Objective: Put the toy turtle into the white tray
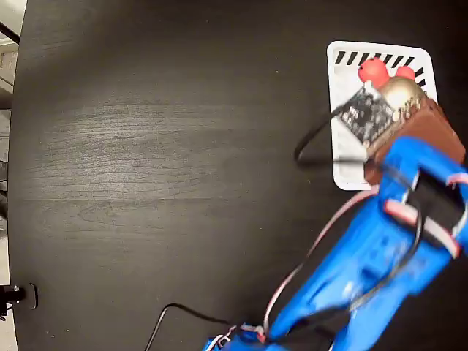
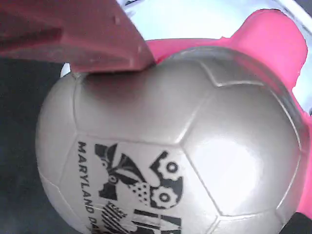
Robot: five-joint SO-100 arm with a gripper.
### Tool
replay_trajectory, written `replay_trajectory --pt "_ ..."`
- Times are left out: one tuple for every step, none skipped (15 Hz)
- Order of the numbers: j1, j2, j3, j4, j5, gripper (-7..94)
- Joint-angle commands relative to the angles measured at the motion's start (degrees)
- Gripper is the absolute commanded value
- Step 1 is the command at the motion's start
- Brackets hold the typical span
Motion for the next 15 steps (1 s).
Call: replay_trajectory --pt "1.23 -2.99 -7.73 -0.79 1.23 -1" --pt "1.49 -5.19 -9.14 -1.14 0.97 -1" --pt "1.76 -6.77 -9.49 -1.85 0.70 -1" --pt "2.02 -8.61 -10.37 -2.20 0.18 -1" --pt "2.20 -10.63 -11.51 -2.37 -0.26 -1" --pt "2.37 -12.57 -12.92 -2.37 -0.53 -1" --pt "2.46 -14.24 -13.97 -2.29 -0.88 -1" --pt "2.46 -15.64 -14.68 -2.20 -1.32 -1" --pt "2.46 -16.96 -15.47 -1.93 -1.76 -1" --pt "2.46 -17.84 -15.73 -1.85 -1.93 -1" --pt "2.46 -18.46 -15.82 -1.93 -2.02 -1" --pt "2.46 -18.72 -15.82 -1.85 -2.11 -1" --pt "2.37 -19.07 -15.82 -1.67 -2.20 -1" --pt "2.20 -19.51 -15.82 -1.58 -2.29 -1" --pt "2.20 -19.86 -15.82 -1.58 -2.29 0"
